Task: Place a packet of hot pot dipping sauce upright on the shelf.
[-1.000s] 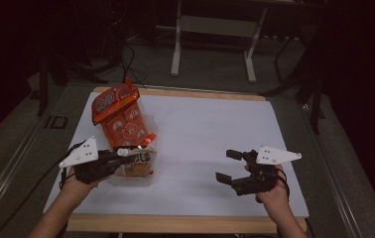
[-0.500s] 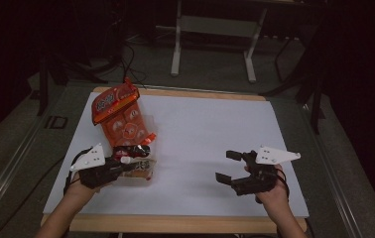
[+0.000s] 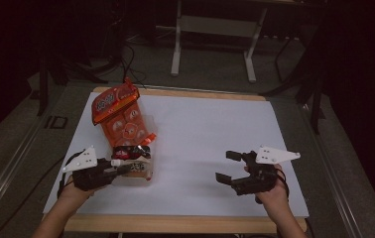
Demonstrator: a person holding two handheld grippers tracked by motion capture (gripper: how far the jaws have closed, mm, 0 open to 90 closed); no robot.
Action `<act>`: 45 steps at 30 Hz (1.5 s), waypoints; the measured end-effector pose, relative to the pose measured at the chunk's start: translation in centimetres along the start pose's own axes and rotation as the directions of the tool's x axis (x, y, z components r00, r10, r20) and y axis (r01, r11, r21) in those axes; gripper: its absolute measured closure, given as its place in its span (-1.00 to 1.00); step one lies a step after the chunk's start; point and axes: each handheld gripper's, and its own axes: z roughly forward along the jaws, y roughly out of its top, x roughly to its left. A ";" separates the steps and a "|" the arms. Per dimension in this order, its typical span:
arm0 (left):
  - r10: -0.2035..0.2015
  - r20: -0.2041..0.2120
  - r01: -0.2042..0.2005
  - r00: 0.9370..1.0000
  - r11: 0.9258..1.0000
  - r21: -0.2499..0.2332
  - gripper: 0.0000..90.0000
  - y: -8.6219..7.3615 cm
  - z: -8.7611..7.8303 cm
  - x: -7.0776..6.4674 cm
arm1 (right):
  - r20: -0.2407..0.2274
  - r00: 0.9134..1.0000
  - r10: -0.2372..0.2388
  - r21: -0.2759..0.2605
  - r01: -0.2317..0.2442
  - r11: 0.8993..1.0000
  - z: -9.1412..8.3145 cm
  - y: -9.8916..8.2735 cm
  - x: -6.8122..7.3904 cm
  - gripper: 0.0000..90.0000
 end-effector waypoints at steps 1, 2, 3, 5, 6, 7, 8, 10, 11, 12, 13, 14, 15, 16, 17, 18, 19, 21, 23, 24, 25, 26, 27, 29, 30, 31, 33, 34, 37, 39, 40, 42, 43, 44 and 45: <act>-0.006 0.000 0.006 1.000 1.000 -0.004 0.60 -0.1 0.0 0.0 | 0.001 1.000 0.001 0.001 -0.001 1.000 0.0 0.0 0.0 -0.66; -0.003 -0.005 0.003 1.000 1.000 -0.004 0.60 -0.1 -0.1 0.0 | 0.001 1.000 0.000 0.001 0.000 1.000 0.0 0.0 0.0 -0.66; 0.000 -0.014 0.000 1.000 1.000 -0.011 0.60 -0.1 -0.2 -0.1 | 0.000 1.000 0.000 0.003 0.000 1.000 0.0 0.0 0.0 -0.66; 0.006 -0.023 -0.006 1.000 1.000 -0.031 0.41 0.2 -0.5 -0.2 | -0.001 1.000 -0.001 0.005 0.001 1.000 0.1 0.0 0.0 -0.66; 0.013 -0.026 -0.014 1.000 0.999 -0.043 0.37 0.4 -0.8 -0.2 | -0.001 1.000 -0.002 0.006 0.002 1.000 0.1 0.0 0.0 -0.66; 0.013 -0.026 -0.014 1.000 0.999 -0.043 0.30 0.4 -0.8 -0.2 | -0.001 1.000 -0.002 0.006 0.002 1.000 0.1 0.0 0.0 -0.66; 0.016 -0.017 -0.017 1.000 0.997 -0.069 0.30 0.9 -1.3 -0.3 | -0.001 1.000 -0.002 0.006 0.002 1.000 0.1 0.0 0.1 -0.66; 0.023 -0.022 -0.025 0.999 0.997 -0.079 0.17 1.3 -1.5 -0.5 | 0.000 1.000 -0.002 0.006 0.002 1.000 0.1 0.0 0.1 -0.66; 0.022 -0.023 -0.024 0.999 0.997 -0.079 0.11 1.6 -1.6 -0.5 | -0.001 1.000 -0.002 0.006 0.002 1.000 0.1 0.0 0.0 -0.66; 0.016 -0.016 -0.018 1.000 0.996 -0.085 0.09 1.9 -1.7 -0.6 | -0.001 1.000 -0.001 0.005 0.001 1.000 0.1 0.0 0.0 -0.66; 0.017 -0.019 -0.018 1.000 0.996 -0.089 0.08 2.2 -1.8 -0.7 | -0.001 1.000 -0.001 0.006 0.001 1.000 0.1 0.0 0.1 -0.66; 0.019 -0.025 -0.022 0.999 0.995 -0.095 0.01 2.4 -1.9 -0.9 | 0.000 1.000 -0.004 0.006 0.004 1.000 0.1 0.0 0.1 -0.66; 0.017 -0.024 -0.019 1.000 0.995 -0.102 -0.05 2.8 -1.9 -1.0 | 0.000 1.000 -0.005 0.005 0.005 1.000 0.1 0.1 0.1 -0.66; 0.019 -0.026 -0.022 0.999 0.994 -0.107 -0.07 3.1 -1.9 -1.2 | -0.001 1.000 -0.004 0.003 0.004 1.000 0.0 0.1 0.1 -0.66; 0.020 -0.026 -0.023 0.999 0.993 -0.114 -0.14 3.4 -1.9 -1.3 | 0.000 1.000 -0.004 0.003 0.004 1.000 0.0 0.1 0.1 -0.66; 0.018 -0.026 -0.021 0.999 0.993 -0.118 -0.22 3.6 -1.9 -1.5 | -0.001 1.000 -0.005 0.003 0.005 1.000 0.0 0.1 0.1 -0.66; 0.012 -0.024 -0.014 1.000 0.992 -0.121 -0.30 3.9 -1.8 -1.6 | -0.001 1.000 -0.004 0.003 0.004 1.000 0.0 0.1 0.1 -0.66; 0.002 -0.014 -0.004 1.000 0.993 -0.120 -0.54 4.4 -1.6 -1.9 | -0.001 1.000 -0.004 0.004 0.004 1.000 0.0 0.1 0.2 -0.66; 0.014 -0.017 -0.016 1.000 0.991 -0.135 -0.69 4.9 -1.3 -2.4 | 0.001 1.000 -0.001 0.002 0.001 1.000 0.0 0.1 0.1 -0.66; 0.012 -0.018 -0.015 1.000 0.989 -0.145 -0.72 5.0 -1.2 -2.6 | 0.000 1.000 -0.001 0.001 0.001 1.000 -0.1 0.1 0.1 -0.66; 0.020 -0.018 -0.023 1.000 0.988 -0.152 -0.81 5.4 -1.1 -2.9 | 0.000 1.000 -0.003 0.002 0.003 1.000 -0.1 0.1 0.1 -0.66; 0.021 -0.018 -0.024 1.000 0.987 -0.157 -0.87 5.5 -1.0 -3.1 | 0.000 1.000 -0.005 0.002 0.005 1.000 -0.1 0.1 0.1 -0.66; 0.027 -0.021 -0.030 0.999 0.986 -0.164 -0.89 5.8 -0.8 -3.4 | 0.000 1.000 -0.005 0.002 0.005 1.000 -0.1 0.1 0.1 -0.66; 0.038 -0.018 -0.040 0.999 0.988 -0.150 -0.95 6.3 -0.4 -3.8 | 0.001 1.000 -0.004 0.003 0.004 1.000 -0.1 0.0 0.1 -0.66; 0.047 -0.020 -0.049 0.999 0.988 -0.143 -0.95 6.5 -0.3 -4.0 | 0.002 1.000 -0.002 0.003 0.002 1.000 -0.1 0.0 0.1 -0.66; 0.053 -0.015 -0.054 0.998 0.988 -0.142 -0.95 6.7 -0.1 -4.3 | 0.002 1.000 -0.003 0.001 0.003 1.000 -0.2 0.0 0.1 -0.66; 0.062 0.002 -0.061 0.998 0.988 -0.141 -0.95 7.1 0.3 -4.8 | 0.004 1.000 -0.006 0.001 0.006 1.000 -0.2 0.0 0.1 -0.66; 0.065 0.007 -0.063 0.998 0.988 -0.142 -0.94 7.3 0.5 -5.0 | 0.004 1.000 -0.005 -0.001 0.005 1.000 -0.3 0.0 0.1 -0.66; 0.069 0.030 -0.064 0.997 0.988 -0.137 -0.94 7.6 1.1 -5.7 | 0.006 1.000 -0.003 -0.001 0.003 1.000 -0.4 0.0 0.2 -0.66; 0.072 0.055 -0.064 0.996 0.988 -0.139 -0.90 7.8 1.6 -6.0 | 0.007 1.000 -0.002 -0.001 0.002 1.000 -0.4 -0.1 0.2 -0.66; 0.071 0.058 -0.063 0.996 0.989 -0.135 -0.90 7.8 1.9 -6.2 | 0.007 1.000 -0.001 0.002 0.001 1.000 -0.4 -0.1 0.2 -0.66; 0.074 0.074 -0.064 0.995 0.989 -0.134 -0.90 7.9 2.4 -6.5 | 0.011 1.000 0.000 0.004 0.000 1.000 -0.5 -0.3 0.2 -0.66; 0.076 0.080 -0.065 0.994 0.989 -0.135 -0.90 7.9 2.6 -6.7 | 0.012 1.000 0.002 0.004 -0.002 1.000 -0.5 -0.3 0.2 -0.66; 0.079 0.087 -0.067 0.993 0.988 -0.137 -0.90 7.9 2.9 -6.8 | 0.013 1.000 0.005 0.002 -0.005 1.000 -0.5 -0.4 0.2 -0.66; 0.080 0.095 -0.066 0.992 0.988 -0.141 -0.90 7.9 3.0 -6.9 | 0.014 1.000 0.005 0.005 -0.005 1.000 -0.6 -0.4 0.2 -0.66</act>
